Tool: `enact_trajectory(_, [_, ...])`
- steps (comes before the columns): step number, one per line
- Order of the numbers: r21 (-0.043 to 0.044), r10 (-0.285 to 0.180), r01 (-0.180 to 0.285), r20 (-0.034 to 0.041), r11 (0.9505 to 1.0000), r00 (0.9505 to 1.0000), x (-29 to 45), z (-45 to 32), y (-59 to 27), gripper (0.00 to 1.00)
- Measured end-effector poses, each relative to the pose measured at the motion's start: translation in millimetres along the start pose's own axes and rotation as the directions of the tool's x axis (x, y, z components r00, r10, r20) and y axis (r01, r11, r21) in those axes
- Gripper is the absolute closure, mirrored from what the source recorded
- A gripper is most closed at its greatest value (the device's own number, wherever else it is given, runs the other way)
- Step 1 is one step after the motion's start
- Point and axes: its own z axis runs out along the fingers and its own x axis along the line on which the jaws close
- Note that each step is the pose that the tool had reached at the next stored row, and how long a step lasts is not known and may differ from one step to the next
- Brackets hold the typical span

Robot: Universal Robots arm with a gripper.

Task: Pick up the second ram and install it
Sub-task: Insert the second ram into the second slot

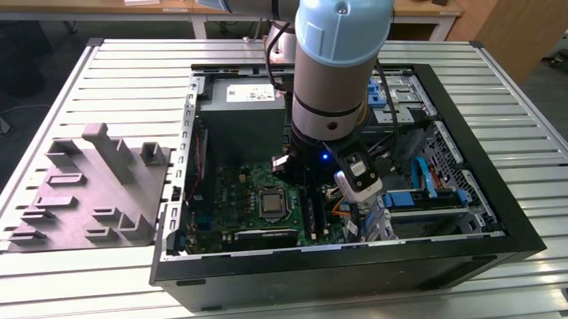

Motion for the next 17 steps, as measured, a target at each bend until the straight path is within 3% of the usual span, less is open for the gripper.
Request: enact_trajectory(17, [0.0010,-0.005,0.005,-0.0002,1.0000,1.0000,0.1,0.5,0.0,0.89])
